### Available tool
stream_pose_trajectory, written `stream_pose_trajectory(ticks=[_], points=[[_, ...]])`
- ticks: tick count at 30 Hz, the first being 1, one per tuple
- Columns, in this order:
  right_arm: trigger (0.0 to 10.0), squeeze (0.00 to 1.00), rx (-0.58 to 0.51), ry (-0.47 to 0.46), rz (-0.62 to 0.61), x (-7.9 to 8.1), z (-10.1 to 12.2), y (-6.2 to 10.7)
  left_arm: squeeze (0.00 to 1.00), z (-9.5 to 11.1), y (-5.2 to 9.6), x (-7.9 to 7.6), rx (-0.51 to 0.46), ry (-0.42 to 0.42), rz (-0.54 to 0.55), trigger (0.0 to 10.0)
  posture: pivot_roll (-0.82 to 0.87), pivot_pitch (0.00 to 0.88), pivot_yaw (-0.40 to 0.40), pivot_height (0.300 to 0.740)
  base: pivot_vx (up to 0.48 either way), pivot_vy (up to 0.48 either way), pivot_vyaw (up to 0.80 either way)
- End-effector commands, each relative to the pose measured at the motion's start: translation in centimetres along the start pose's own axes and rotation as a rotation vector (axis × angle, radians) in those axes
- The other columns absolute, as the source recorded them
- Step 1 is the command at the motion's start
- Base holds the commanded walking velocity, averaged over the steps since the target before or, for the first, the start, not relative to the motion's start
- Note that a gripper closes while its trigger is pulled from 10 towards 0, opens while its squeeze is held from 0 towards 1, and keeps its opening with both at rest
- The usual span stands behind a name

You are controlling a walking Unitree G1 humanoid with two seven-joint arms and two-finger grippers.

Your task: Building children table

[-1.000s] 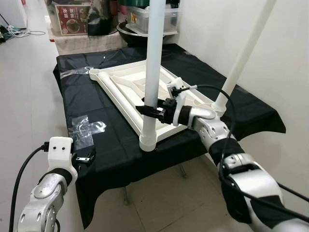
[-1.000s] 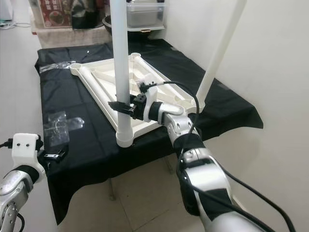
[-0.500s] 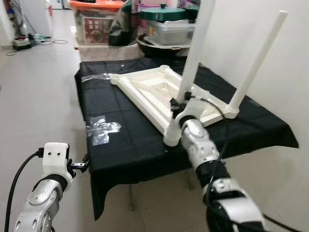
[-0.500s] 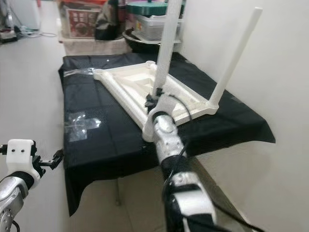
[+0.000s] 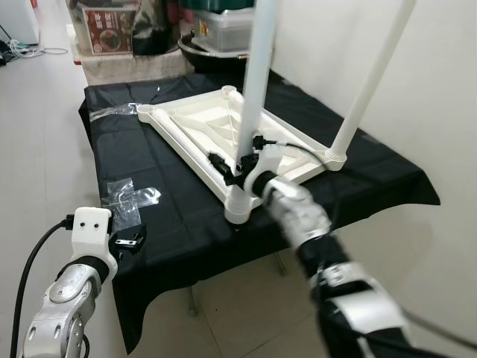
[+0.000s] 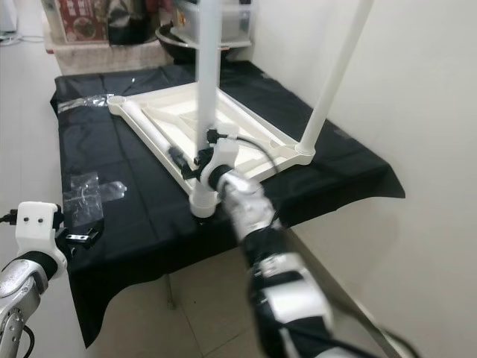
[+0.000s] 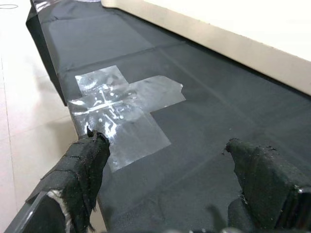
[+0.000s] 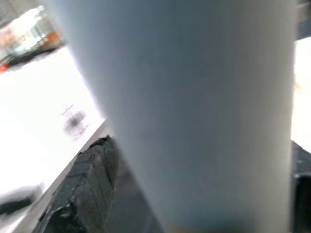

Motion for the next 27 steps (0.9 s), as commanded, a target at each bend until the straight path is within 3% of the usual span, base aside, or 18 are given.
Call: stream_pose_trajectory(ticks=[1, 2, 3, 7, 9, 11, 12, 13, 16, 18, 19, 20, 22, 23, 24, 25, 26, 27], points=[[10.0, 0.00, 0.024, 0.025, 0.174, 2.0, -0.5, -0.6, 0.00, -0.5, 0.0, -0.1, 0.017, -0.003, -0.003, 10.0, 0.11, 0.000, -0.082, 0.740, 0.000, 0.000, 0.00], [10.0, 0.00, 0.057, 0.047, 0.203, 2.0, -1.3, -0.3, 0.00, -0.5, -0.1, -0.3, 0.018, -0.003, -0.007, 10.0, 0.11, 0.000, -0.084, 0.740, 0.000, 0.000, 0.00], [0.0, 0.00, 0.066, 0.039, 0.206, 1.9, -1.9, -0.2, 0.00, -0.4, -0.2, -0.3, 0.016, -0.004, -0.010, 10.0, 0.11, 0.000, -0.087, 0.740, 0.000, 0.000, 0.00], [0.0, 0.00, 0.066, 0.021, 0.205, 1.8, -2.3, -0.1, 0.00, -0.3, -0.3, -0.4, 0.014, -0.005, -0.013, 10.0, 0.11, 0.000, -0.089, 0.740, 0.000, 0.000, 0.00], [0.0, 0.00, 0.088, 0.028, 0.122, 1.1, -2.6, -0.3, 0.00, -0.2, -0.3, -0.3, 0.012, -0.005, -0.012, 10.0, 0.12, 0.000, -0.090, 0.740, 0.000, 0.000, 0.00], [0.0, 0.00, 0.131, -0.017, -0.356, -2.9, -3.0, -0.1, 0.00, -0.2, -0.2, 0.0, 0.013, -0.008, -0.005, 10.0, 0.13, 0.000, -0.092, 0.740, 0.000, 0.000, 0.00], [0.0, 0.00, 0.131, -0.017, -0.356, -2.9, -3.0, -0.1, 0.00, -0.2, -0.2, 0.0, 0.013, -0.008, -0.005, 10.0, 0.13, 0.000, -0.092, 0.740, 0.000, 0.000, 0.00], [0.0, 0.00, 0.173, -0.102, -0.787, -6.0, -4.3, 2.6, 0.00, -0.4, -0.1, 0.0, 0.016, -0.008, -0.002, 10.0, 0.12, 0.000, -0.089, 0.740, 0.000, 0.000, 0.00], [0.0, 0.00, 0.186, -0.155, -0.944, -6.7, -5.5, 4.1, 0.00, -0.5, -0.1, -0.1, 0.017, -0.008, -0.004, 10.0, 0.12, 0.000, -0.089, 0.740, 0.000, 0.000, 0.00], [0.0, 0.00, 0.184, -0.170, -0.967, -6.6, -5.9, 4.4, 0.00, -0.5, -0.2, -0.2, 0.017, -0.007, -0.006, 10.0, 0.12, 0.000, -0.089, 0.740, 0.000, 0.000, 0.00], [0.0, 0.00, 0.163, -0.189, -0.893, -4.3, -6.7, 3.2, 0.00, -0.3, -0.3, -0.5, 0.013, -0.009, -0.019, 10.0, 0.12, 0.000, -0.077, 0.740, 0.000, 0.000, 0.00], [0.0, 0.00, 0.163, -0.189, -0.893, -4.3, -6.7, 3.2, 0.00, -0.3, -0.3, -0.5, 0.013, -0.009, -0.019, 10.0, 0.12, 0.000, -0.077, 0.740, 0.000, 0.000, 0.00], [0.0, 0.00, 0.182, -0.232, -0.731, -1.3, -7.1, 1.1, 0.00, -0.2, -0.4, -0.6, 0.010, -0.012, -0.027, 10.0, 0.12, 0.000, -0.073, 0.740, 0.000, 0.000, 0.00], [0.0, 0.00, 0.182, -0.232, -0.731, -1.3, -7.1, 1.1, 0.00, -0.2, -0.4, -0.6, 0.010, -0.012, -0.027, 10.0, 0.12, 0.000, -0.073, 0.740, 0.000, 0.000, 0.00], [10.0, 0.00, 0.075, -0.178, -0.495, 2.0, -5.0, -1.3, 0.00, -0.2, -0.4, -0.5, 0.013, -0.017, -0.028, 10.0, 0.12, 0.000, -0.061, 0.740, 0.000, 0.000, 0.00], [10.0, 0.00, 0.004, -0.148, -0.408, 3.3, -3.7, -2.1, 0.00, -0.2, -0.5, -0.4, 0.014, -0.018, -0.028, 10.0, 0.11, 0.000, -0.059, 0.740, 0.000, 0.000, 0.00], [10.0, 0.69, -0.050, -0.151, -0.367, 3.9, -2.9, -2.3, 0.00, -0.2, -0.5, -0.4, 0.015, -0.018, -0.028, 10.0, 0.11, 0.000, -0.056, 0.740, 0.000, 0.000, 0.00], [10.0, 1.00, -0.093, -0.138, -0.346, 3.7, -2.3, -2.3, 0.00, -0.1, -0.6, -0.4, 0.014, -0.019, -0.031, 10.0, 0.11, 0.000, -0.055, 0.740, 0.000, 0.000, 0.00]])
Point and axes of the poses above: a point about 5 cm out from each wrist's last joint towards the gripper, its own y axis pointing back from the gripper into the wrist, its own z axis along the axis of the wrist's last joint, x = y × z, the point moved 3 cm from there along -y, pointing out of the wrist towards the gripper, and after that the axes turned 5 degrees about y, right-handed, at the moved point
